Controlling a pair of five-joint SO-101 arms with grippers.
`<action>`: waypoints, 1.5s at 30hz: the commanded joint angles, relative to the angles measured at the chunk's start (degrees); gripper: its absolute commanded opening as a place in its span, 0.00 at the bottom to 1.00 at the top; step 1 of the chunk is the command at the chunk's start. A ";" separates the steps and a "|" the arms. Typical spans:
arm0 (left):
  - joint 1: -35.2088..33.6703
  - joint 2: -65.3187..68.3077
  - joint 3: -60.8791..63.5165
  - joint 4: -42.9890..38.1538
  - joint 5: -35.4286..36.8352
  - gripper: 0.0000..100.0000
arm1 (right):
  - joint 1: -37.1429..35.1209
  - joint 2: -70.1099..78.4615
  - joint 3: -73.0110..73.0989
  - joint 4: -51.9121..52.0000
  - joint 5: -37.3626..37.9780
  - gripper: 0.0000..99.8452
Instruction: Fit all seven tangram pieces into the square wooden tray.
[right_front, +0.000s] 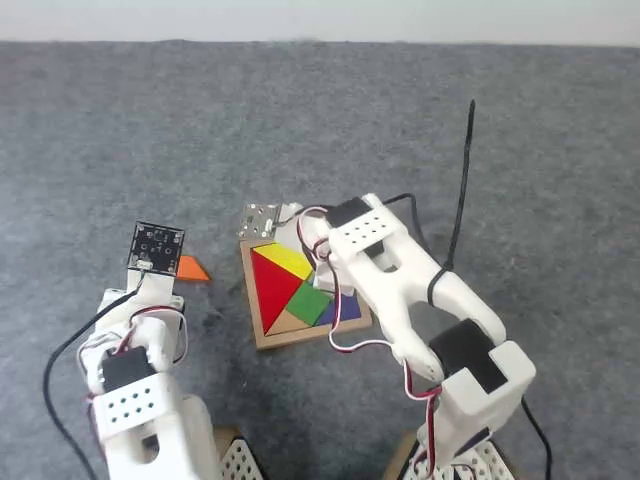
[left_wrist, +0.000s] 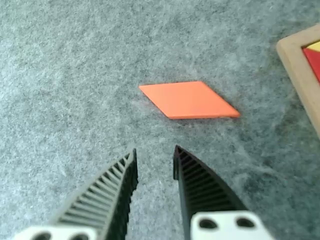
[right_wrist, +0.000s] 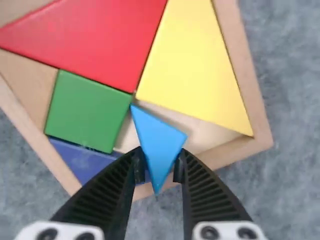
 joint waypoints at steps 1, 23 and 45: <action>0.00 -1.23 -1.01 0.09 -0.53 0.12 | 0.48 -3.74 -5.10 2.15 -3.96 0.05; 0.00 -1.23 -1.01 0.09 -0.53 0.12 | 0.40 -2.59 -12.22 8.13 -8.70 0.01; 0.00 -1.23 -1.01 0.09 -0.53 0.12 | 0.48 -0.84 -14.15 20.26 0.97 0.02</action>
